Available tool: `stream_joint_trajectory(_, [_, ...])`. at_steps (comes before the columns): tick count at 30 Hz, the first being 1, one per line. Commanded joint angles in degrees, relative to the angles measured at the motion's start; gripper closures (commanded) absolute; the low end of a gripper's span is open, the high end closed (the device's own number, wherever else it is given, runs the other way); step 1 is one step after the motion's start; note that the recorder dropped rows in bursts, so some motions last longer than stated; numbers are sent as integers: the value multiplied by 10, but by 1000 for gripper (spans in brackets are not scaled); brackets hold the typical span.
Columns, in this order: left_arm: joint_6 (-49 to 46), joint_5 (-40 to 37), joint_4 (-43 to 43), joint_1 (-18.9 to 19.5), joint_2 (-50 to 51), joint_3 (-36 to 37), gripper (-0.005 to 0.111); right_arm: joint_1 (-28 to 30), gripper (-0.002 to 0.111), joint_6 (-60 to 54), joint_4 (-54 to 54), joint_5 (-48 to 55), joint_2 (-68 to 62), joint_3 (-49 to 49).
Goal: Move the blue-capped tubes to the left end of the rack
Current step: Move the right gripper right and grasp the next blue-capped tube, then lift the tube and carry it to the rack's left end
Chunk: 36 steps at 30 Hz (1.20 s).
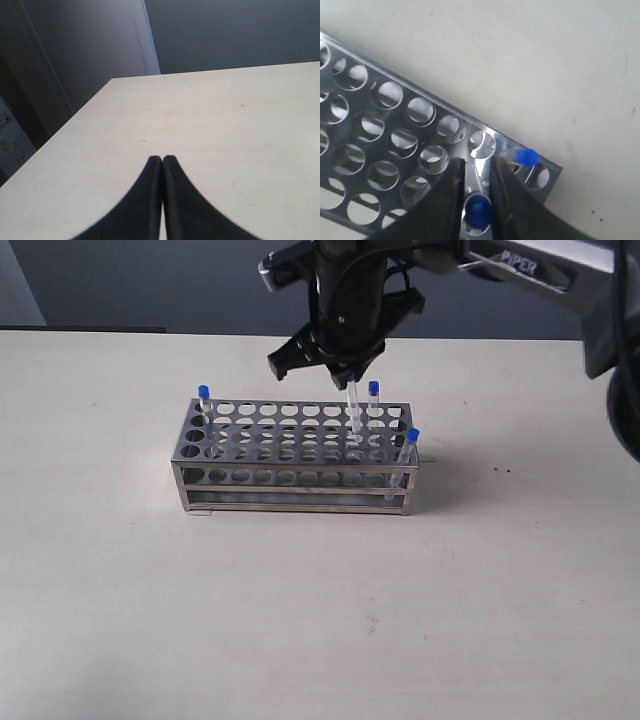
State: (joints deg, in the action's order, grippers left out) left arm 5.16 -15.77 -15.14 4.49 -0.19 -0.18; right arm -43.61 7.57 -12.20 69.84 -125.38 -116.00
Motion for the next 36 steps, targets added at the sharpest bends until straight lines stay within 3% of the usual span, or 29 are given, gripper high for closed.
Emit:
stream_joint_trajectory(1, [3, 8, 1, -1, 2, 2, 106, 2, 108, -5, -6, 1, 37, 0])
stream_joint_trajectory(9, [3, 8, 1, -1, 2, 2, 106, -10, 108, -76, 122, -47, 69, 0])
stream_joint_trajectory(15, [3, 8, 1, -1, 2, 2, 106, -51, 109, -126, 122, -138, 53, -11])
stream_joint_trajectory(23, [3, 8, 1, -1, 2, 2, 106, -64, 109, -154, 192, -138, -11, -64])
stream_joint_trajectory(36, [3, 8, 1, -1, 2, 2, 106, -67, 109, -174, 191, -167, -54, -77])
